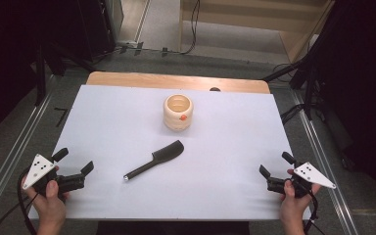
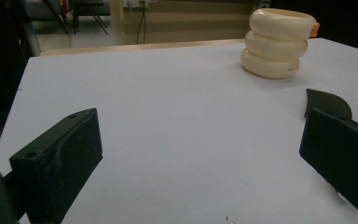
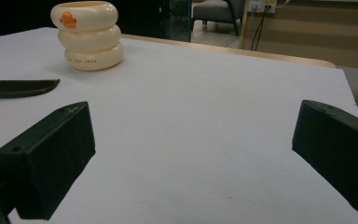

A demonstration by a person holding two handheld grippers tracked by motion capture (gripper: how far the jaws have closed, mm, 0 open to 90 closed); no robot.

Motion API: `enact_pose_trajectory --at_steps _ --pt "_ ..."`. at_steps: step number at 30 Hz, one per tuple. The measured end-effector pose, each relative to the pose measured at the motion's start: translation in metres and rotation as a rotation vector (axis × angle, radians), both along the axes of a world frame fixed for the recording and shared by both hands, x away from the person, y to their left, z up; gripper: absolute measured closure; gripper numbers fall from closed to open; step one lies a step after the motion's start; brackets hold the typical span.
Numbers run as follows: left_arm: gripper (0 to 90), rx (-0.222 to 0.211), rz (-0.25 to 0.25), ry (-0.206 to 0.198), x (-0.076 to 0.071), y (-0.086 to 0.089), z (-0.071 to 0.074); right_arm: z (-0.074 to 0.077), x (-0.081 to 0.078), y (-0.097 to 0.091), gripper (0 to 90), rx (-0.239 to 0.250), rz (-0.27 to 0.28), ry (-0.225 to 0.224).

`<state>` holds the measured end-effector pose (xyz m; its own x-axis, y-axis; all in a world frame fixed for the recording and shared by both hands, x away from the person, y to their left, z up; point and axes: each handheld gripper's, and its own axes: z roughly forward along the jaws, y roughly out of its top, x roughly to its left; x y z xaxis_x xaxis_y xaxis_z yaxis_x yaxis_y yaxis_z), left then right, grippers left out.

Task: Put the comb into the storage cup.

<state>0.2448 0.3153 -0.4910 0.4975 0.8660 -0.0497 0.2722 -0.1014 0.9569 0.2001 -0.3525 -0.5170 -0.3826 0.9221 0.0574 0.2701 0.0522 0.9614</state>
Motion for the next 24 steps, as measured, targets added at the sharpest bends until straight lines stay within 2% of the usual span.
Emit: enact_pose_trajectory --at_steps 4,12,16,24 --pt "0.0 -0.017 -0.004 0.003 0.002 0.002 0.005 0.000 0.000 0.000 0.0 -0.005 0.004 -0.003" --pt "0.0 0.027 -0.025 -0.013 0.003 -0.005 0.019 0.000 0.001 0.001 0.0 -0.012 0.013 -0.004" --pt "0.0 0.022 -0.042 0.013 0.004 -0.010 0.027 0.000 0.001 0.002 0.0 -0.016 0.023 -0.004" --pt "0.0 0.081 -0.079 0.063 0.004 -0.029 0.038 -0.001 0.000 0.003 0.0 -0.027 0.034 -0.005"
